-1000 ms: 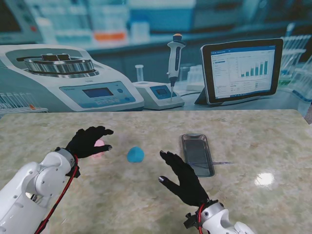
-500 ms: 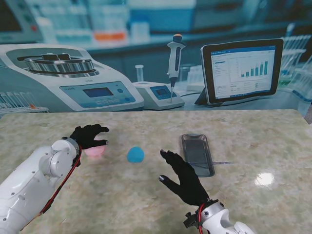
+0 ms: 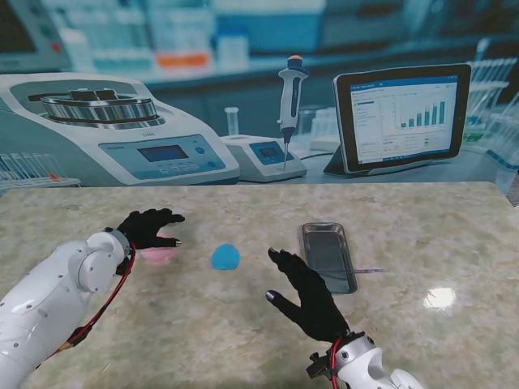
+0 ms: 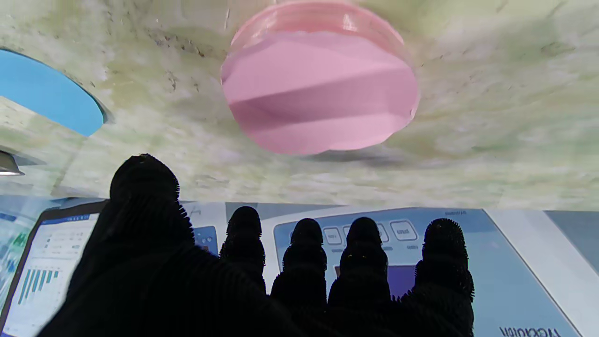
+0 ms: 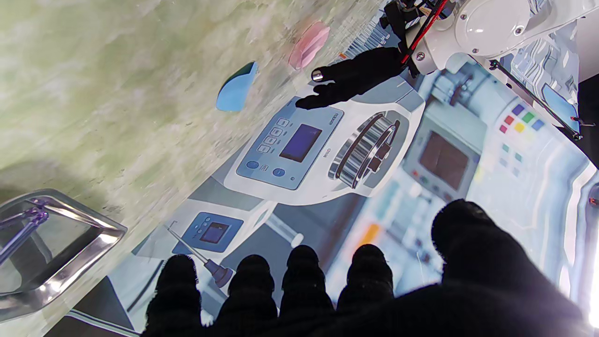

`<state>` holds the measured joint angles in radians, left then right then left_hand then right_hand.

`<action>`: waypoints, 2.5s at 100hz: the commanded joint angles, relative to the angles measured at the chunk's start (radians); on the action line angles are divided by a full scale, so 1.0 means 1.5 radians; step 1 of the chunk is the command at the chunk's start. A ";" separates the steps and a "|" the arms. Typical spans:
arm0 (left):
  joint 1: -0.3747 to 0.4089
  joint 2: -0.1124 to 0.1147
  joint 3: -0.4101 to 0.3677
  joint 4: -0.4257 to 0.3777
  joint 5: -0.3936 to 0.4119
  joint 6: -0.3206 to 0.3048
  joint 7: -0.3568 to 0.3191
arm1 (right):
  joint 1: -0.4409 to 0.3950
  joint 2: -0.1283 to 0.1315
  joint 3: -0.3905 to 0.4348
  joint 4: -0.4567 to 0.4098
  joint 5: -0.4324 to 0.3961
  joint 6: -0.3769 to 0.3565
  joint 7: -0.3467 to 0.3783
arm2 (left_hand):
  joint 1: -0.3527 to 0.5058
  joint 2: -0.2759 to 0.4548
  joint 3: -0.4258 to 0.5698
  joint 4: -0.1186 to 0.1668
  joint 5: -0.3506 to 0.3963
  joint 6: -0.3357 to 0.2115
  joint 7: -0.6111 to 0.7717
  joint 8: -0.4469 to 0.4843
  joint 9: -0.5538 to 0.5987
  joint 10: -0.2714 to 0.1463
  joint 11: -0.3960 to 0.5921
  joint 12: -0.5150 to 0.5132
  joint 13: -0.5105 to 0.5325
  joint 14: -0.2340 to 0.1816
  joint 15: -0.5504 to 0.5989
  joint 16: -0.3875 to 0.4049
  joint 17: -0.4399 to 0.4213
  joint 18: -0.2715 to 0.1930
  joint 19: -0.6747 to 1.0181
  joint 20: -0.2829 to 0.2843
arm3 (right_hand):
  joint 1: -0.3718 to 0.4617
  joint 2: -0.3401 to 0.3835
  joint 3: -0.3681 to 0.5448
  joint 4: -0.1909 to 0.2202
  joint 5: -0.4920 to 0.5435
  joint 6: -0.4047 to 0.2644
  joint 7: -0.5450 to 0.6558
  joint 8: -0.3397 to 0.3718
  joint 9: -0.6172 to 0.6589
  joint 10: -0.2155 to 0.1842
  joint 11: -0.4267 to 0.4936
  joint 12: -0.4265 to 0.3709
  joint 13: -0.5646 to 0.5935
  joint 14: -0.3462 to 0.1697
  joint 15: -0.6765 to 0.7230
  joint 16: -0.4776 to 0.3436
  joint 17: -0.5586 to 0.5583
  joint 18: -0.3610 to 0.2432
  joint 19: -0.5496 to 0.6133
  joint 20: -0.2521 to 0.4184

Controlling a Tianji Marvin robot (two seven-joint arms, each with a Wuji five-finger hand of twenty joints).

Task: Line a culture dish with filter paper and press it flat with a glass rod

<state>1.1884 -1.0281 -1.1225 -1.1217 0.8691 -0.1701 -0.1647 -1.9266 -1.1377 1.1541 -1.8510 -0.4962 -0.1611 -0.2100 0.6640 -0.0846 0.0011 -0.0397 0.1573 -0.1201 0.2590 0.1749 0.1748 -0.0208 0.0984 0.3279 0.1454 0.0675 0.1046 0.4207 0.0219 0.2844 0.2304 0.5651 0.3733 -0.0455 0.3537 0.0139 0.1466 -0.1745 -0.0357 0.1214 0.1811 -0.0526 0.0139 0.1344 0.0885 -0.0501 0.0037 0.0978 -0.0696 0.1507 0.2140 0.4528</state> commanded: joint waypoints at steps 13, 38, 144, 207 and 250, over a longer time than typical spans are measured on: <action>0.001 0.003 0.002 0.004 -0.009 0.010 -0.010 | -0.006 -0.003 -0.002 -0.005 -0.001 0.002 0.000 | -0.003 -0.015 -0.008 0.001 0.001 -0.004 -0.008 0.000 0.000 -0.001 0.055 0.047 0.043 0.035 0.058 0.054 0.029 0.048 0.142 0.051 | -0.007 0.008 0.000 -0.011 0.011 -0.021 0.002 0.010 -0.016 -0.031 0.000 0.007 -0.011 -0.009 -0.016 0.010 -0.009 0.000 0.008 0.015; -0.001 0.005 0.014 0.011 0.003 0.031 -0.013 | -0.006 -0.003 -0.002 -0.006 -0.002 0.004 0.000 | 0.008 -0.015 -0.003 0.003 -0.001 0.019 0.100 0.057 0.010 0.000 0.101 0.069 0.036 0.040 0.136 0.078 0.010 0.055 0.251 0.035 | -0.007 0.008 0.000 -0.011 0.010 -0.022 0.002 0.014 -0.017 -0.029 0.000 0.007 -0.011 -0.008 -0.016 0.011 -0.011 0.001 0.010 0.017; 0.018 0.009 0.029 0.016 0.033 0.059 -0.004 | -0.006 -0.003 -0.005 -0.008 -0.004 0.005 0.000 | -0.017 -0.125 0.023 -0.021 -0.001 0.082 0.033 0.031 0.007 0.015 0.127 0.117 0.059 0.044 0.208 0.087 0.046 0.077 0.329 0.031 | -0.004 0.006 0.002 -0.010 0.010 -0.020 0.001 0.024 -0.018 -0.029 -0.003 0.008 -0.011 -0.006 -0.015 0.013 -0.012 0.002 0.014 0.019; 0.006 0.008 0.051 0.032 0.034 0.059 0.011 | -0.007 -0.003 -0.003 -0.010 -0.004 0.007 -0.002 | -0.091 -0.201 0.458 -0.043 -0.007 0.105 0.007 0.097 -0.001 0.015 0.136 0.203 0.089 0.046 0.365 0.162 0.127 0.048 0.474 0.067 | -0.002 0.005 0.002 -0.010 0.009 -0.020 0.001 0.029 -0.018 -0.025 -0.003 0.012 -0.011 -0.005 -0.016 0.013 -0.012 0.002 0.015 0.018; 0.004 0.010 0.056 0.023 0.043 0.062 -0.002 | -0.009 -0.002 -0.001 -0.013 -0.003 0.008 0.001 | -0.082 -0.231 0.493 -0.045 -0.011 0.108 -0.020 0.093 -0.011 0.018 0.106 0.202 0.090 0.042 0.376 0.159 0.147 0.035 0.477 0.052 | 0.000 0.006 0.001 -0.010 0.009 -0.020 0.001 0.032 -0.018 -0.026 -0.004 0.013 -0.011 -0.005 -0.016 0.013 -0.012 0.002 0.015 0.018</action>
<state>1.1872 -1.0139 -1.0441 -1.0879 0.9290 -0.0796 -0.1540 -1.9307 -1.1379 1.1532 -1.8632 -0.5017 -0.1536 -0.2108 0.5018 -0.4109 0.6764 -0.1219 0.1556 0.0229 0.2592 0.3107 0.1772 -0.0128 0.2762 0.6251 0.2169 0.1571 0.6167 0.6556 0.2333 0.3402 0.9306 0.6306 0.3740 -0.0455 0.3537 0.0139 0.1467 -0.1745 -0.0356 0.1586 0.1811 -0.0526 0.0140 0.1436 0.0885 -0.0486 0.0037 0.1091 -0.0732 0.1518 0.2269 0.4651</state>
